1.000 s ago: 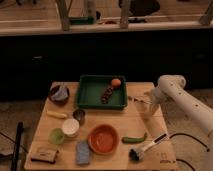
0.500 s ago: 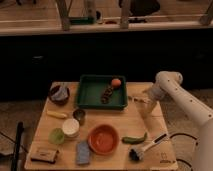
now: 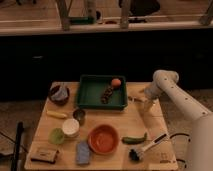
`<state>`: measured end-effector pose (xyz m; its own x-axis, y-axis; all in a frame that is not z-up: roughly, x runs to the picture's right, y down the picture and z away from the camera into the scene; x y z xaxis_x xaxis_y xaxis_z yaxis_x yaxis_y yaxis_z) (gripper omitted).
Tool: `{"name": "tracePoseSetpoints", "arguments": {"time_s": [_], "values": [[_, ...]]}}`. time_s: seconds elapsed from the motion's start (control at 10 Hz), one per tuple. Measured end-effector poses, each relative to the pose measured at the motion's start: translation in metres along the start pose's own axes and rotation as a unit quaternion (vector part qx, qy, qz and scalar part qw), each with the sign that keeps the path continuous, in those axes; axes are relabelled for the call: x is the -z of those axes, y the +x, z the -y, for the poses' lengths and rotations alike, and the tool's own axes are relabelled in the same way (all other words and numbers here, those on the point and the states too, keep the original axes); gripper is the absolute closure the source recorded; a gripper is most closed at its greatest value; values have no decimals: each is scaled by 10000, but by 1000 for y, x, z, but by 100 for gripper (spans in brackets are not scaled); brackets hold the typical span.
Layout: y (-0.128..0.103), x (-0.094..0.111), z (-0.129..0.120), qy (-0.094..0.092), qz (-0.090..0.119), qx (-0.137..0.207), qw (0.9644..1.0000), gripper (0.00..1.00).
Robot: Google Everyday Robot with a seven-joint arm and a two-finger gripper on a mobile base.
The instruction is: Place fork in red bowl
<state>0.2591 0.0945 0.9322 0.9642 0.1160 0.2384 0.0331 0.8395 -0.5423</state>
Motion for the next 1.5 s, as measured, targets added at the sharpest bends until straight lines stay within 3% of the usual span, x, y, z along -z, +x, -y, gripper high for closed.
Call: {"name": "tracePoseSetpoints", "arguments": {"time_s": [0.4,0.7,0.9,1.1,1.5], "values": [[-2,-22,-1,-183,235,-30,9996,67],[-1,-20,-3,-215,207,-7,9996,96],[-1,-19,-2,-213,195,1,9996,100],[5,-23,-2,-186,323,11,9993,100],[5,-20,-4,-233,298,26,9993,100]]}}
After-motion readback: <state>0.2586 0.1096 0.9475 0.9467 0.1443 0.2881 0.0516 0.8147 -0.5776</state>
